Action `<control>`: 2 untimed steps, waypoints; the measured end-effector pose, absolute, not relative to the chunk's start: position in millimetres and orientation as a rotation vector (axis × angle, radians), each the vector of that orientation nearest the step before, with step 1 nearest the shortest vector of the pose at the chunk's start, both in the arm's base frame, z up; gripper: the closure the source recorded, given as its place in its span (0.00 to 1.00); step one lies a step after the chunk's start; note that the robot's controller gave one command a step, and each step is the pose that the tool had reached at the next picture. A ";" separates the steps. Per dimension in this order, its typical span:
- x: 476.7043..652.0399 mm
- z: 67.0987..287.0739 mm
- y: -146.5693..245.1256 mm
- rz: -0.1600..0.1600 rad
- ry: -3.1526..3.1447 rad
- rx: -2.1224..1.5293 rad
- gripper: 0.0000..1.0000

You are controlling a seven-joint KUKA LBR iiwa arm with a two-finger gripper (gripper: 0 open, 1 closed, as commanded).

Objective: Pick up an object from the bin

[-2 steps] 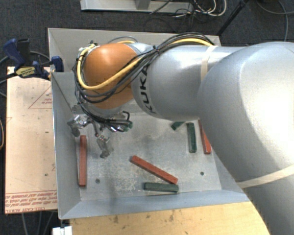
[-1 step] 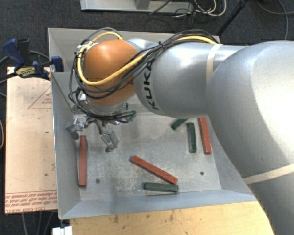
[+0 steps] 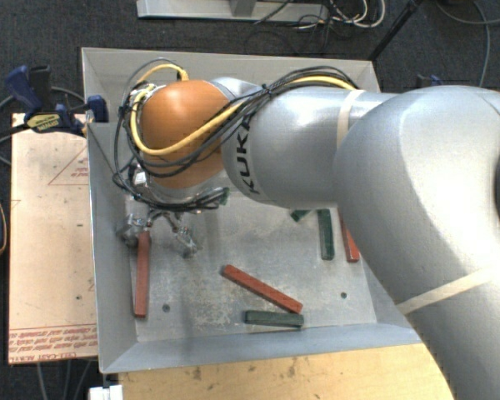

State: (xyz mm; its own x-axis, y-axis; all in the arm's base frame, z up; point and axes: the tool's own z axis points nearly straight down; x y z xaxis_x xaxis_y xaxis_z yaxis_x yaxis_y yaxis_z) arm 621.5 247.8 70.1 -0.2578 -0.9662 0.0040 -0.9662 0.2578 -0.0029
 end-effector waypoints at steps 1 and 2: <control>622.3 70.4 247.0 0.000 -2.496 1.908 0.00; 622.2 70.8 248.6 -0.004 -2.499 1.910 1.00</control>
Offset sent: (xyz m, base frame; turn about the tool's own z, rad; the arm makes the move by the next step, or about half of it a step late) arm 0.0000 0.0000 0.0000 0.0000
